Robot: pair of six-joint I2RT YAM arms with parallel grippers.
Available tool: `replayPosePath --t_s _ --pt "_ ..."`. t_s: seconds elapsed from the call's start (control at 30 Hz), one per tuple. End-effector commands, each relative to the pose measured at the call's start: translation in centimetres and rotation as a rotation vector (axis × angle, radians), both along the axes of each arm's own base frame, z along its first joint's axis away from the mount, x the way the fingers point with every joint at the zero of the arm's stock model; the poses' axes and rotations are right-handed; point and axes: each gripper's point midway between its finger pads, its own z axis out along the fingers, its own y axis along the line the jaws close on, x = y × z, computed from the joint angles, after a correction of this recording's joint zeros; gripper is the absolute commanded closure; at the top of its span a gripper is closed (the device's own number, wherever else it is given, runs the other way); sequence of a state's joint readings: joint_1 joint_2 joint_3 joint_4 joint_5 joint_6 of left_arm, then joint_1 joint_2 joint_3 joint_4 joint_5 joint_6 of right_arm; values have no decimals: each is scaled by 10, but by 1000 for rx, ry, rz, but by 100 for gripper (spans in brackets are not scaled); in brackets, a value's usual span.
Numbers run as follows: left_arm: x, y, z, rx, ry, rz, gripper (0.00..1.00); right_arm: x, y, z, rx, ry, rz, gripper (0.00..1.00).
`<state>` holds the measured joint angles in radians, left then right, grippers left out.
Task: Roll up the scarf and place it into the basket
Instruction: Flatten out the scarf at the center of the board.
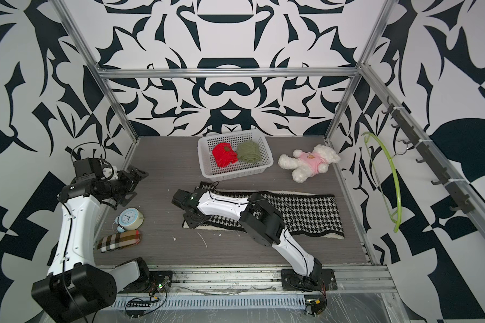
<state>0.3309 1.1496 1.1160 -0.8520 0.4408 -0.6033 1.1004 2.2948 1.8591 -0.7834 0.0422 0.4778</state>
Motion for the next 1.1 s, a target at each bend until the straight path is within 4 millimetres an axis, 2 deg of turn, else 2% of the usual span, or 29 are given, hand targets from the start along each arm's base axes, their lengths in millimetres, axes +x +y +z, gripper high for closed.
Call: replayPosePath --t_s 0.0,0.07,0.13,0.27,0.33,0.4,0.43,0.5,0.6,0.67,0.77,0.87,0.93,1.07 --pt "-4 -7 -6 -30 19 -29 1 -1 -7 -5 -47 16 14 92" --pt "-4 -6 -4 -26 12 -29 1 -1 -7 2 -31 6 11 99" --pt "-4 -5 -2 -17 9 -25 1 -4 0 19 14 -21 23 100" --pt "-3 -3 5 -3 1 -26 1 -13 16 72 125 -115 79 100" --pt "-3 -1 6 11 6 -22 1 -23 22 85 164 -94 109 100" --pt "-3 1 5 17 10 -19 1 -42 25 76 166 17 152 100" --pt "-3 1 4 16 12 -21 1 -56 25 70 164 89 193 96" --pt "-2 1 -1 7 20 -16 1 -64 16 69 163 111 194 88" --pt "-3 -2 -12 -15 43 -20 1 -48 -6 84 183 55 122 76" --pt "-1 -3 -23 -28 57 -23 1 -38 -14 90 189 37 94 73" --pt "-1 -13 -44 -85 104 -56 1 -31 -21 89 161 20 80 72" --pt "-1 -34 -65 -101 144 -128 1 -28 -21 80 152 29 68 72" --pt "-2 -55 -89 -117 208 -186 0 -23 -23 72 130 17 43 72" --pt "-6 -95 -110 -158 254 -262 5 4 -56 60 84 -25 -98 73"
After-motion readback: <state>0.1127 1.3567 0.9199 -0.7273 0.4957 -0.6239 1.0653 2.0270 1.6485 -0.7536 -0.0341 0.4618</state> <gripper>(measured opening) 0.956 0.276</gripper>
